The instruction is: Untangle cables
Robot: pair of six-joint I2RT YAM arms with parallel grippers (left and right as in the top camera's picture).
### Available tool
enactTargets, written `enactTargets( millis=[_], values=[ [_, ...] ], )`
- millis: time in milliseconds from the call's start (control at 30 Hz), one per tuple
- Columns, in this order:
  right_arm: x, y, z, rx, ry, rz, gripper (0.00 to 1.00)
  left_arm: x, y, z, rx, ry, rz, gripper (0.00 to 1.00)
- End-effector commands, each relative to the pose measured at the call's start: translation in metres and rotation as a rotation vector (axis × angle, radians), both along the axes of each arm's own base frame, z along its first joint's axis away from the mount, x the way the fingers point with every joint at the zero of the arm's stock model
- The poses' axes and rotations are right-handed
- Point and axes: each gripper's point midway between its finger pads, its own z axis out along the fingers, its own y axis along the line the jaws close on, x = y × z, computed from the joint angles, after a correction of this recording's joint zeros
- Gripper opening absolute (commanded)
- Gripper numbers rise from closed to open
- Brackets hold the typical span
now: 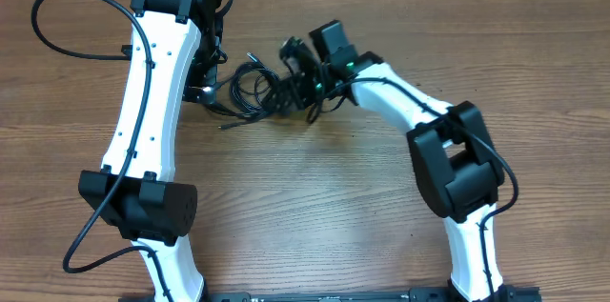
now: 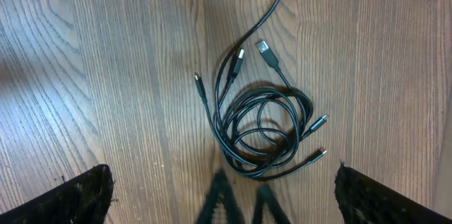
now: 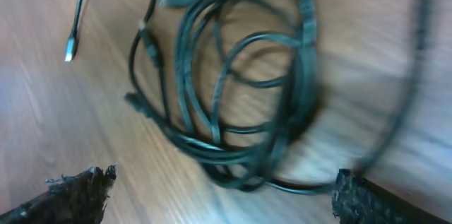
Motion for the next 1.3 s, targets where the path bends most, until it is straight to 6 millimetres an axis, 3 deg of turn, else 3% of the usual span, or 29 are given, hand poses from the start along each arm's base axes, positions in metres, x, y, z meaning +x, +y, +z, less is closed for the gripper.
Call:
enactTargets(
  millis=[0, 100, 467, 600, 667, 700, 733, 767, 867, 933, 967, 1133, 1267],
  values=[
    [-0.013, 0.023, 0.005, 0.023, -0.009, 0.049, 1.0, -0.003, 0.004, 0.01, 0.009, -0.022, -0.012, 1.0],
    [-0.019, 0.036, 0.006, 0.023, -0.035, 0.071, 1.0, -0.003, 0.004, 0.01, 0.009, -0.022, -0.012, 1.0],
    [0.01, 0.017, -0.004, -0.08, -0.095, -0.08, 1.0, -0.003, 0.004, 0.01, 0.009, -0.022, -0.012, 1.0],
    [0.012, 0.016, -0.022, -0.099, -0.084, -0.086, 0.97, -0.003, 0.004, 0.01, 0.009, -0.022, -0.012, 1.0],
    [0.012, 0.017, -0.037, -0.097, -0.051, -0.103, 0.88, -0.003, 0.004, 0.01, 0.009, -0.022, -0.012, 1.0],
    [0.012, 0.018, -0.04, -0.093, -0.042, -0.104, 0.79, -0.003, 0.004, 0.01, 0.009, -0.022, -0.012, 1.0],
    [0.013, 0.018, -0.042, -0.086, -0.032, -0.116, 0.62, -0.003, 0.004, 0.01, 0.009, -0.022, -0.012, 1.0],
    [0.013, 0.019, -0.043, -0.084, -0.031, -0.118, 0.54, -0.003, 0.004, 0.01, 0.009, -0.022, -0.012, 1.0],
    [0.016, 0.021, -0.041, -0.071, -0.031, -0.131, 0.38, -0.003, 0.004, 0.01, 0.009, -0.022, -0.012, 1.0],
    [0.015, 0.021, -0.042, -0.072, -0.031, -0.13, 0.11, -0.003, 0.004, 0.01, 0.009, -0.022, -0.012, 1.0],
    [0.015, 0.02, -0.042, -0.074, -0.028, -0.13, 0.04, -0.003, 0.004, 0.01, 0.009, -0.022, -0.012, 1.0],
    [0.009, 0.026, -0.031, 0.013, 0.019, -0.077, 0.04, -0.003, 0.004, 0.01, 0.009, -0.022, -0.012, 1.0],
    [0.013, 0.018, 0.011, 0.202, 0.085, -0.009, 0.04, -0.003, 0.004, 0.01, 0.009, -0.022, -0.012, 1.0]
  ],
)
